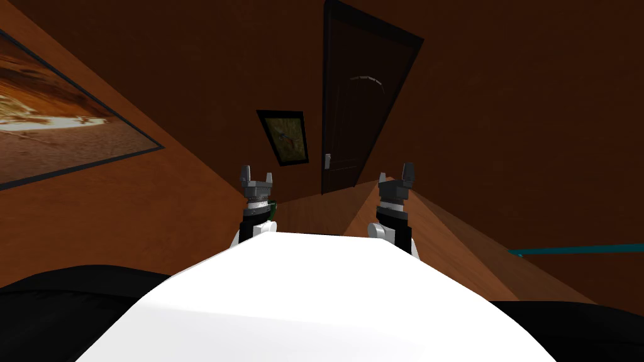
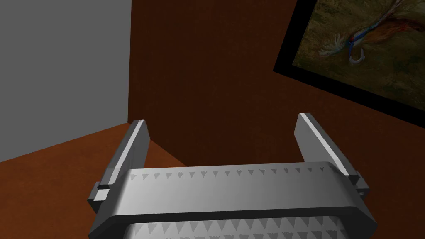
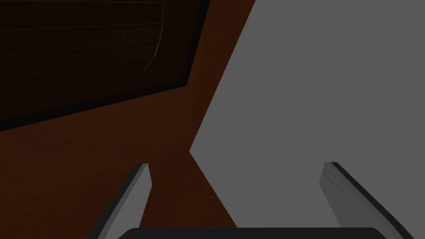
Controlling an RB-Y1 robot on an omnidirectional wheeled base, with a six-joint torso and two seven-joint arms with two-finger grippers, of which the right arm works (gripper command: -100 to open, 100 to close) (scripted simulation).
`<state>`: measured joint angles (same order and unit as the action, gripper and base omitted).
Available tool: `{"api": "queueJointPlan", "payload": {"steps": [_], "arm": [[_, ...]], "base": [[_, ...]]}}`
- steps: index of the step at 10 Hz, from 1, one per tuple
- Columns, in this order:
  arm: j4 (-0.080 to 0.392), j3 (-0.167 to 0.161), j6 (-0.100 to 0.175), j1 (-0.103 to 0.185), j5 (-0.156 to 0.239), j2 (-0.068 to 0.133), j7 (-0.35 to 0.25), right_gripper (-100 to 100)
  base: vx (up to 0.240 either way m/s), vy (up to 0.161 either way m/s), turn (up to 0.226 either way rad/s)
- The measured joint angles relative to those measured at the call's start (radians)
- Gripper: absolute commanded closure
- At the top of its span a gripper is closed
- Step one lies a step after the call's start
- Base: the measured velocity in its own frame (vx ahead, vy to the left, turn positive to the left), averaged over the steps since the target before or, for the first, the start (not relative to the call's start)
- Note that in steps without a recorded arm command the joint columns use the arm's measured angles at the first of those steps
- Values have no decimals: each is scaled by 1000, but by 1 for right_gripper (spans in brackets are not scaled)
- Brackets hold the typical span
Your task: Pull the door open
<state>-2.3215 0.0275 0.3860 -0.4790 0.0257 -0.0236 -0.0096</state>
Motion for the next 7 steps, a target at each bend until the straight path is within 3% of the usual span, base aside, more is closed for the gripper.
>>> {"api": "queueJointPlan", "payload": {"steps": [7], "arm": [[137, 0, 23, 67, -48, 47, 73, -100]], "base": [[79, 17, 10]]}}
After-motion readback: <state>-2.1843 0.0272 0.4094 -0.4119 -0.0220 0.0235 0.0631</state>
